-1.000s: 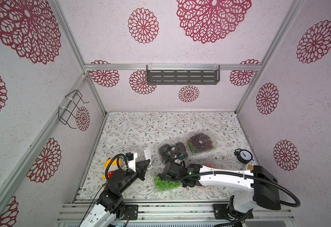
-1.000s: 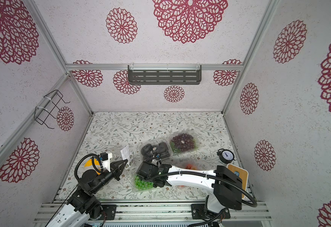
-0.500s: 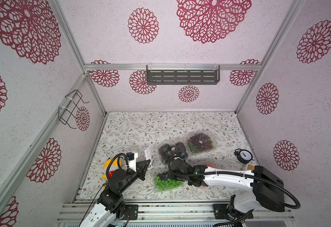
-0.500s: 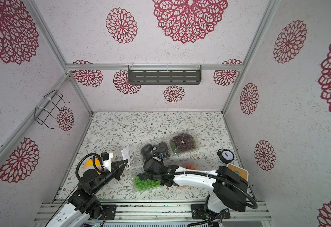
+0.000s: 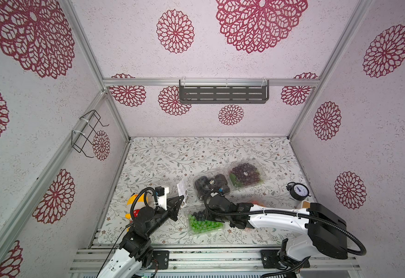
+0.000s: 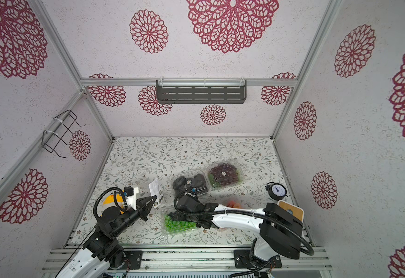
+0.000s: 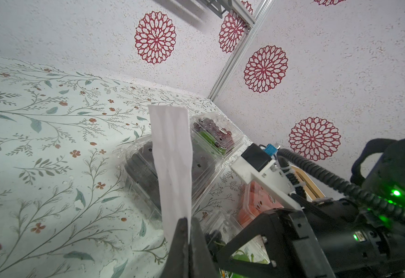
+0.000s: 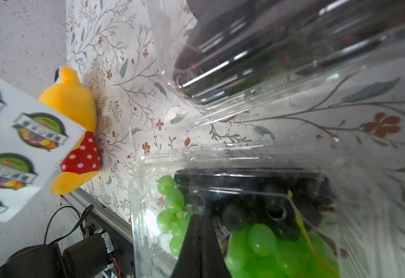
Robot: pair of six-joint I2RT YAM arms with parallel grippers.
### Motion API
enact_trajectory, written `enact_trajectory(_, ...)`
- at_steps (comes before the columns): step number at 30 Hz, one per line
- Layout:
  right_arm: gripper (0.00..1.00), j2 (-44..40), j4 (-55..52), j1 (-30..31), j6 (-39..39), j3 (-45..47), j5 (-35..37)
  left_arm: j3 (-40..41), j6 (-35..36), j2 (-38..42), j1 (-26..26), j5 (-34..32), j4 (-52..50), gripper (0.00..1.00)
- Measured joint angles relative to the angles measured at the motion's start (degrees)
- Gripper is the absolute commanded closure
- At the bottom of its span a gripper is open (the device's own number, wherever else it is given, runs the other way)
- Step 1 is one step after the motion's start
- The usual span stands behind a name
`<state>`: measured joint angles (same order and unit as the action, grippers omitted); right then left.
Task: Label fruit boxes
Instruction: Stick the label on the fruit box.
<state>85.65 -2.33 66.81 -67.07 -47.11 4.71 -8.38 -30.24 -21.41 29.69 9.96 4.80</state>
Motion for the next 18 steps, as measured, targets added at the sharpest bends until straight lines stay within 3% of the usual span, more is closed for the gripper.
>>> enact_trajectory(12, 1.00, -2.97, 4.98, 0.79, -3.45, 5.53, -0.63, 0.00, -0.02, -0.87, 0.00, -0.02, 0.59, 1.00)
enact_trajectory(18, 1.00, -3.43, 4.83, 1.60, -3.06, 5.68, -1.55, 0.00, -0.26, -6.67, -0.13, -2.27, 3.06, 1.00)
